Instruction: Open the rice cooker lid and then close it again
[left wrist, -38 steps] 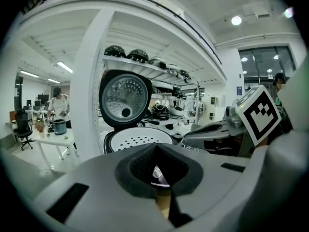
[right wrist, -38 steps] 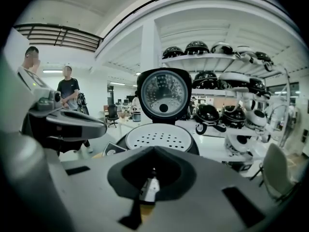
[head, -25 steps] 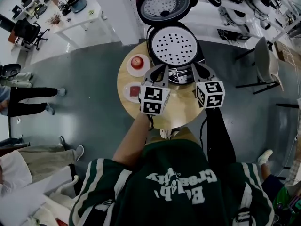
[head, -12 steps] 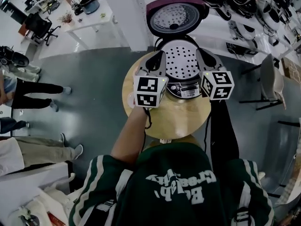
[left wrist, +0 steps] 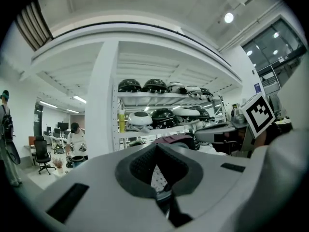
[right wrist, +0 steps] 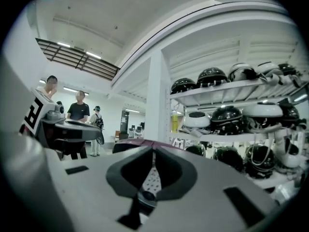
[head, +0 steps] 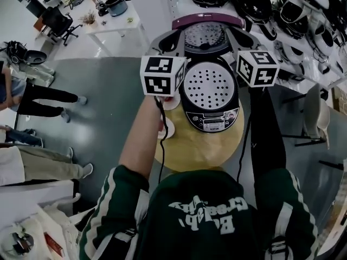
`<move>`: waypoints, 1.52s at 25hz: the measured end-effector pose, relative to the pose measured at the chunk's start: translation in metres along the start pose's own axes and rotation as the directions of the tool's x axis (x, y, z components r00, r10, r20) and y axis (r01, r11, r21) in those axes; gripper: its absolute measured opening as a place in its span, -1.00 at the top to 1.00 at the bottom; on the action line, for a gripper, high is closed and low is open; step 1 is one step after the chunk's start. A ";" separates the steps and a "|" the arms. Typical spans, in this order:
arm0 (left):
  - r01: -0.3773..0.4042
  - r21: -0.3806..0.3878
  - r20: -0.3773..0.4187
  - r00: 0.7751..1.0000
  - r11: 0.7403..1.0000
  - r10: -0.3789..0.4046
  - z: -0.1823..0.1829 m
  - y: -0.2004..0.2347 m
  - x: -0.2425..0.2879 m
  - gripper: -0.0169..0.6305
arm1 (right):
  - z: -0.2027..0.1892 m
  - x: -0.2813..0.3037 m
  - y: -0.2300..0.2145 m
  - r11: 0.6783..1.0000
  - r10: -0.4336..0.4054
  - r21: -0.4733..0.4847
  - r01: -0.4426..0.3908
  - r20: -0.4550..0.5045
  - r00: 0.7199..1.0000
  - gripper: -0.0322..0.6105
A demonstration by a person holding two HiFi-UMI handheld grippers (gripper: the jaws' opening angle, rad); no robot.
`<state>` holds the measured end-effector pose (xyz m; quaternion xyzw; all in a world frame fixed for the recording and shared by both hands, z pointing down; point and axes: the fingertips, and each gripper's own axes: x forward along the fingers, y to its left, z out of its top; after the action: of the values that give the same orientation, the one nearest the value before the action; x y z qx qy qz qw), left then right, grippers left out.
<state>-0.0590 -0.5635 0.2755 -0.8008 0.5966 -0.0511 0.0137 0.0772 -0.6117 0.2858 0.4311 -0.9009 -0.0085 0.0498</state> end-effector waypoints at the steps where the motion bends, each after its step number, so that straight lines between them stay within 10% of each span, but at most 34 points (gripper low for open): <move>1: -0.010 0.004 0.001 1.000 1.000 0.010 0.006 0.004 0.006 0.96 | 0.006 0.007 -0.004 1.000 0.011 -0.008 -0.011 -0.002 1.000 0.81; 17: -0.026 -0.041 -0.201 0.980 0.999 0.018 -0.007 0.055 0.103 0.96 | 0.014 0.094 -0.049 0.994 0.079 -0.051 -0.093 -0.237 0.968 0.89; 38: 0.052 -0.004 -0.189 0.981 0.999 -0.052 -0.013 0.004 0.038 0.96 | -0.001 0.025 -0.018 0.990 0.127 0.098 -0.102 -0.303 0.945 0.89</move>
<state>-0.0536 -0.6006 0.2906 -0.8077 0.5740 -0.1275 -0.0439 0.0755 -0.6422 0.2883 0.3757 -0.9052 0.0983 0.1726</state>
